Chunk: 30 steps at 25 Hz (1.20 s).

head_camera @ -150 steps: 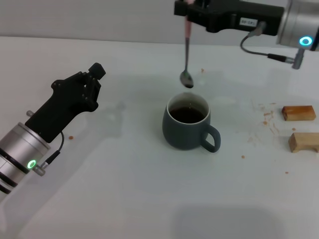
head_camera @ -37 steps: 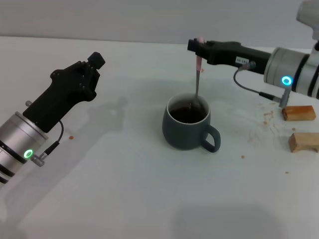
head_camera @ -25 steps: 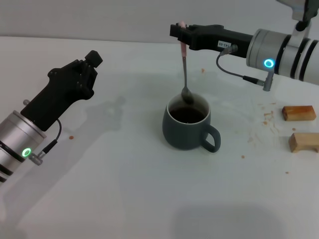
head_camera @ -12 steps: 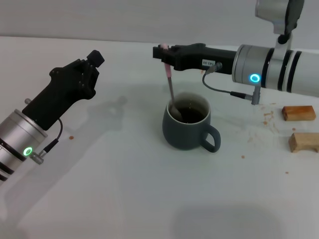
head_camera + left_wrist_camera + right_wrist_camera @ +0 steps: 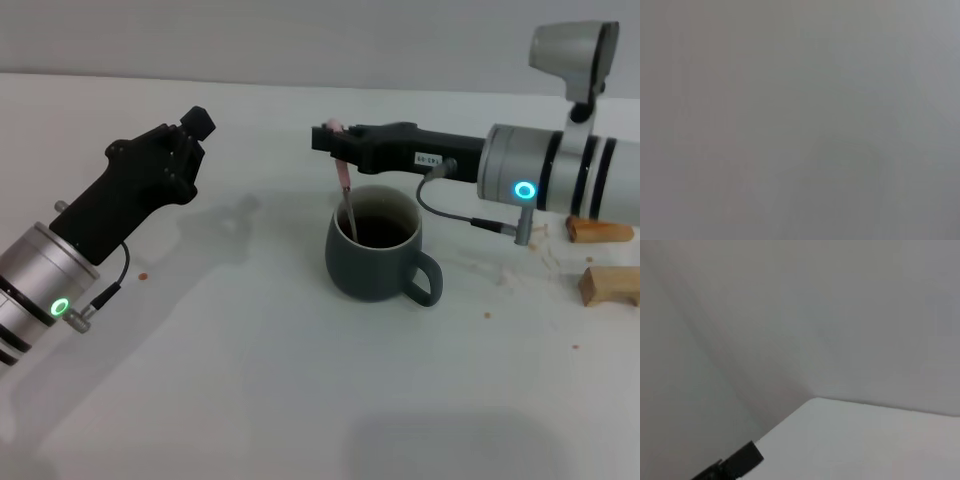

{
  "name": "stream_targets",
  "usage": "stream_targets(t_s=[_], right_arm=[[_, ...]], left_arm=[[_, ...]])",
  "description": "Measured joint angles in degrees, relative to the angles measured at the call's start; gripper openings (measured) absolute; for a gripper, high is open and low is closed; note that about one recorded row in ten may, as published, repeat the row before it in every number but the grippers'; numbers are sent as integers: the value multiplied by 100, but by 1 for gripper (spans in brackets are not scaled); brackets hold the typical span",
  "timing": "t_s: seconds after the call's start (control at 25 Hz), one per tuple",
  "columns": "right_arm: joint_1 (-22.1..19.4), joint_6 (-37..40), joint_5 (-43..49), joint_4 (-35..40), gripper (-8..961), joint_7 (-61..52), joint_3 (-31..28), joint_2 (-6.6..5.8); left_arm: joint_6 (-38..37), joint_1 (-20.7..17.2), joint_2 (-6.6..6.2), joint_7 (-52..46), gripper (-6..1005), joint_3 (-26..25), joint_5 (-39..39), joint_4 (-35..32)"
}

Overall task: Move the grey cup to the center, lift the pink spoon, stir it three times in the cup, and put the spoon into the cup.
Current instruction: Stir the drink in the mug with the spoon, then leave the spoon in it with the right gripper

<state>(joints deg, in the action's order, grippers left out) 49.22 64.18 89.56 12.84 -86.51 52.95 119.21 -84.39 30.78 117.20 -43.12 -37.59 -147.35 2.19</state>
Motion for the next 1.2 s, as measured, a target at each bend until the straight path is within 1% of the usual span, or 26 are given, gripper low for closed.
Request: stream_targets(t_s=[0.4, 0.56, 0.96, 1.2], right_arm=[[-332, -10, 0, 40, 86, -15, -40, -37], [-454, -23, -1, 166, 87, -31, -67, -40], [-648, -86, 18, 483, 87, -185, -66, -57], [-623, -205, 0, 609, 87, -195, -75, -66]], left_arm=[[19, -3, 6, -38, 0, 68, -6, 1], [46, -2, 4, -39, -1, 68, -6, 1], [100, -2, 4, -39, 3, 77, -5, 1], [100, -2, 12, -39, 7, 77, -4, 1]])
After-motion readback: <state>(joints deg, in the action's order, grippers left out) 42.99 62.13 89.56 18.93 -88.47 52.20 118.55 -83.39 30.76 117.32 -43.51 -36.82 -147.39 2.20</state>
